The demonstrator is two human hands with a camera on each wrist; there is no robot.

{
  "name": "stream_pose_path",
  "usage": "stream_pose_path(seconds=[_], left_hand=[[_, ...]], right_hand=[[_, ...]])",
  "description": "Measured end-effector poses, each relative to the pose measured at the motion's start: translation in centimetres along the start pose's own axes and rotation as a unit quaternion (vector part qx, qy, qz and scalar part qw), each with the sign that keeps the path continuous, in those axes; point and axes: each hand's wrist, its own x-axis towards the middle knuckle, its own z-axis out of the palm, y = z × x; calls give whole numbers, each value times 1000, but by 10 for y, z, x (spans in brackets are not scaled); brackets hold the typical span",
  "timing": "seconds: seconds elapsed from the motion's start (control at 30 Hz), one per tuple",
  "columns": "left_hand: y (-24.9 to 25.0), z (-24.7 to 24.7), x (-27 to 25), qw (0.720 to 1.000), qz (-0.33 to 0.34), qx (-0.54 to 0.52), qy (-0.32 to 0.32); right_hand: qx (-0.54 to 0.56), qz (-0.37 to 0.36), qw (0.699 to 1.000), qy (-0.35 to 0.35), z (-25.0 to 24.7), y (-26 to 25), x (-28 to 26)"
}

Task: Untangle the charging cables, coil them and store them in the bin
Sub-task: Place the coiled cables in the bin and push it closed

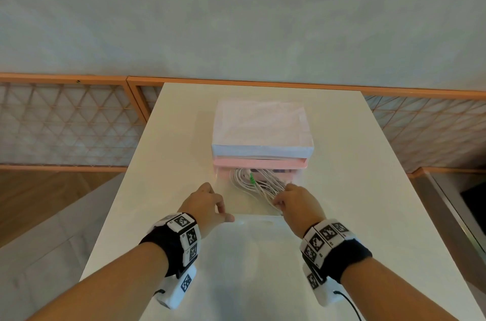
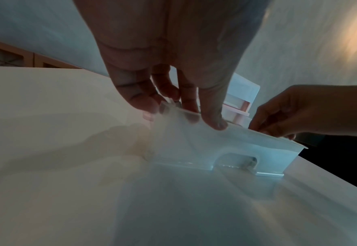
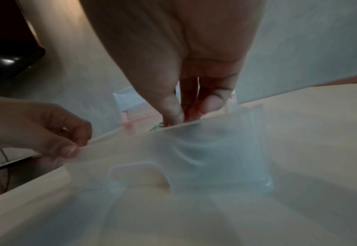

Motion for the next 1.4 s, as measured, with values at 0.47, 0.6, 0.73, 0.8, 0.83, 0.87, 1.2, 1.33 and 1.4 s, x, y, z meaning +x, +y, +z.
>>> stream_pose_path(seconds=[0.47, 0.6, 0.73, 0.8, 0.83, 0.87, 1.2, 1.33, 1.4], left_hand=[[21, -16, 28, 999, -5, 43, 33], [25, -19, 45, 996, -29, -15, 89], [24, -14, 48, 981, -68, -84, 158], [22, -9, 48, 973, -89, -111, 181], [20, -7, 48, 969, -100, -124, 187], [19, -5, 49, 966, -110, -143, 188], [12, -19, 80, 983, -89, -130, 91], [10, -27, 85, 984, -99, -128, 69], [10, -28, 85, 986, -100, -121, 66]], right_hand=[[125, -14, 979, 161, -3, 4, 1], [208, 59, 945, 247, 7, 13, -14], [353, 210, 889, 203, 7, 23, 0], [381, 241, 871, 198, 5, 25, 12], [382, 247, 868, 200, 3, 27, 19], [378, 251, 869, 200, 1, 29, 25], [237, 175, 952, 79, -19, 57, 64], [247, 181, 950, 63, -15, 59, 74], [257, 189, 945, 70, -11, 61, 76]])
